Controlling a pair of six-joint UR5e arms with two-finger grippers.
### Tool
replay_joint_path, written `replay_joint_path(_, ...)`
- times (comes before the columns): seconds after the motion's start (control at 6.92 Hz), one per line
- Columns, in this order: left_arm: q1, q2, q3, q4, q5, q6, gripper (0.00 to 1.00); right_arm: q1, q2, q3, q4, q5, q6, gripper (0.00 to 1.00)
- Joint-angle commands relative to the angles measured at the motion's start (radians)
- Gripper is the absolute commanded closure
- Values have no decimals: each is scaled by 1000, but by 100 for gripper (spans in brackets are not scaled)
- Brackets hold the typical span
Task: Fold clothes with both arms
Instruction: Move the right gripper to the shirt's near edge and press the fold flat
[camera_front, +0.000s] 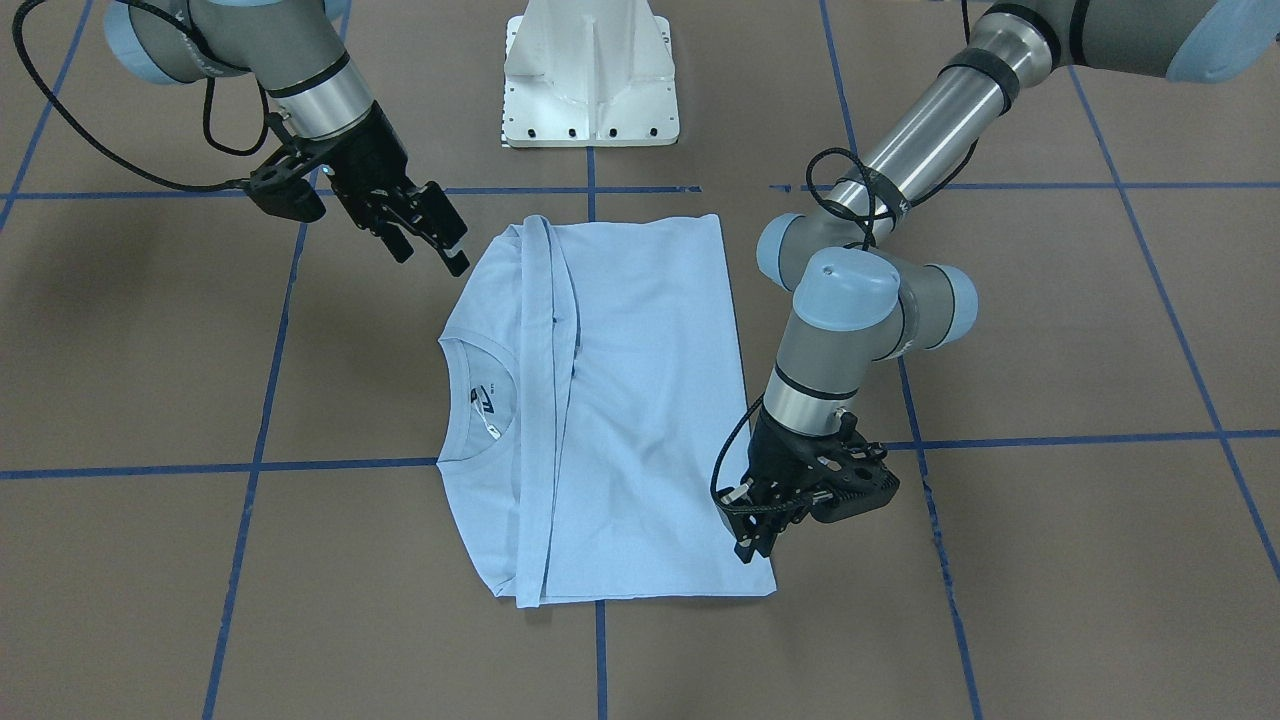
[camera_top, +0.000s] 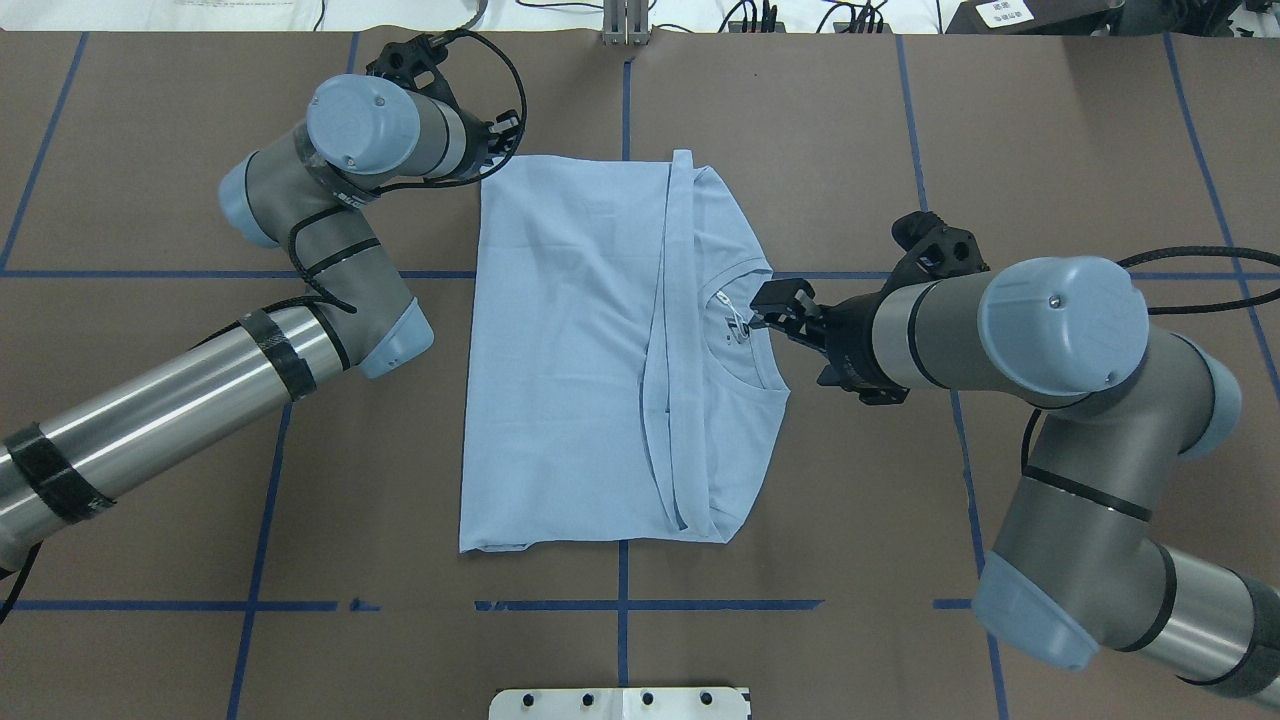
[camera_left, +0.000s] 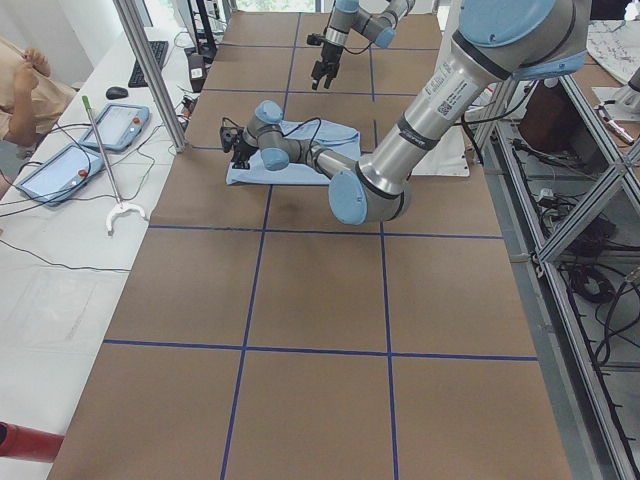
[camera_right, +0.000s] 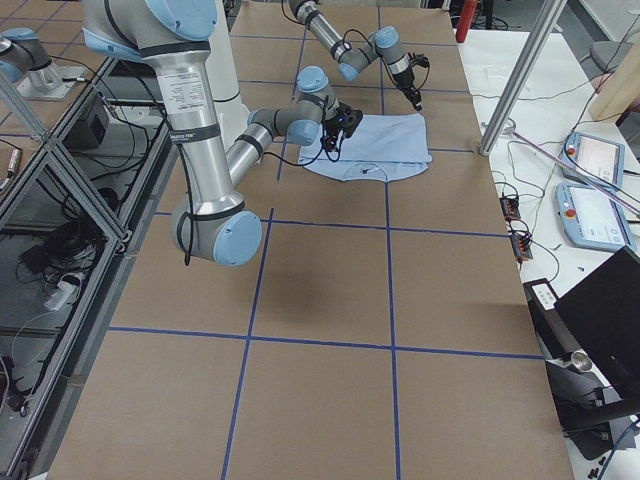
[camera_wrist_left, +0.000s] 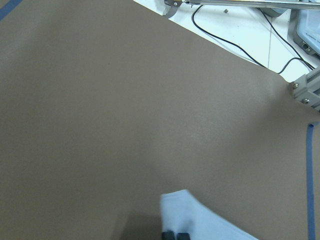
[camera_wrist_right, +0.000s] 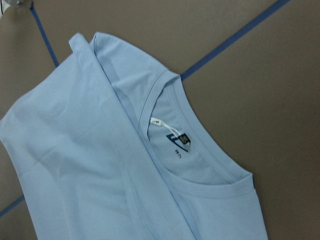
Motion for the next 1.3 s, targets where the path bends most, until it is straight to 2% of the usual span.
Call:
replay_joint_path(0.0, -6, 166, -345, 110, -101, -4, 46, -119, 54, -63, -8, -46, -89, 0)
replay_joint_path(0.14, -7, 213, -423, 129, -111, -3, 46, -163, 55, -67, -10, -48, -193, 1)
replay_joint_path(0.29, -7, 215, -430, 129, -111, -4, 46, -203, 67, -66, -69, -77, -311, 15)
replay_joint_path(0.43, -7, 216, -429, 129, -111, -6, 46, -251, 115, -69, -197, -120, -491, 22)
replay_joint_path(0.58, -7, 218, -429, 129, -111, -6, 46, -271, 155, -78, -275, -141, -637, 30)
replay_joint_path(0.72, -6, 218, -427, 129, -109, -9, 45, -279, 156, -78, -283, -149, -731, 41)
replay_joint_path(1.16, -4, 219, -418, 129, -109, -20, 43, -308, 162, -98, -295, -207, -899, 45)
